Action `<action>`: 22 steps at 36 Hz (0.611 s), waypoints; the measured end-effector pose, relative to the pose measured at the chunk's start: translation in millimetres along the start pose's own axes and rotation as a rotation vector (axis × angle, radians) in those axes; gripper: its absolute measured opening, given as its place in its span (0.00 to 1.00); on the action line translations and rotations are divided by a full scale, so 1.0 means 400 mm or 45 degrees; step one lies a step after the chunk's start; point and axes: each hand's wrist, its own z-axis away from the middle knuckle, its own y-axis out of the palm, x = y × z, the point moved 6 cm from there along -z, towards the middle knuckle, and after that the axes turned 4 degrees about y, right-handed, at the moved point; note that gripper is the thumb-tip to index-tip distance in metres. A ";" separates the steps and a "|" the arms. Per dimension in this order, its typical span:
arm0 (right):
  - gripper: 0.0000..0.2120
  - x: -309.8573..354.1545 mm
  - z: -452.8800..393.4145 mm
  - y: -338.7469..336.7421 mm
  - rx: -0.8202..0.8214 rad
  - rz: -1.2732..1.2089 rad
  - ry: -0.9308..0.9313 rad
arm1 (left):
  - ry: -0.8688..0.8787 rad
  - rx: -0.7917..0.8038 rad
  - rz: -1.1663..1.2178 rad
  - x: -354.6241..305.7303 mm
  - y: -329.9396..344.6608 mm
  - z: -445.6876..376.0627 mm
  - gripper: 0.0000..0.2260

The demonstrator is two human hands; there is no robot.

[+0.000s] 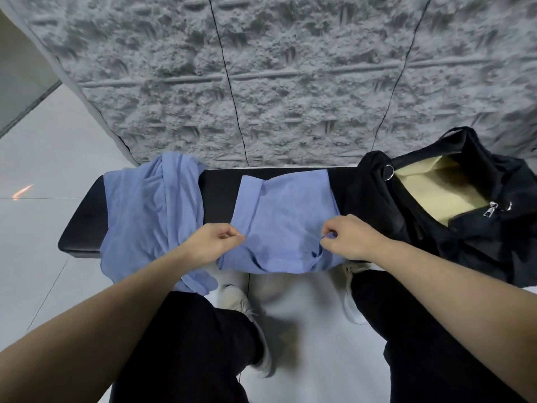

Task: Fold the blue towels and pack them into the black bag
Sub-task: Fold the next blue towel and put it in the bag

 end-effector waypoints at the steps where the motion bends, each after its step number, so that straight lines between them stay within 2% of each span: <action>1: 0.07 0.005 -0.012 0.000 0.009 0.032 -0.012 | 0.014 -0.003 -0.009 -0.007 -0.001 -0.014 0.08; 7: 0.02 0.038 -0.106 0.002 -0.060 0.191 -0.107 | 0.193 -0.316 -0.308 -0.064 -0.022 -0.139 0.02; 10: 0.05 0.055 -0.148 0.007 -0.113 0.278 -0.140 | 0.186 -0.431 -0.296 -0.081 -0.020 -0.215 0.09; 13: 0.12 0.081 -0.182 0.004 -0.196 0.356 -0.166 | 0.244 -0.503 -0.462 -0.110 -0.009 -0.274 0.15; 18: 0.34 0.140 -0.234 -0.002 -0.220 0.492 -0.291 | 0.270 -0.487 -0.651 -0.124 0.000 -0.354 0.16; 20: 0.38 0.159 -0.259 0.004 -0.175 0.501 -0.326 | 0.274 -0.439 -0.696 -0.117 -0.001 -0.375 0.15; 22: 0.37 0.175 -0.287 0.010 -0.134 0.440 -0.351 | 0.266 -0.449 -0.660 -0.111 -0.010 -0.385 0.12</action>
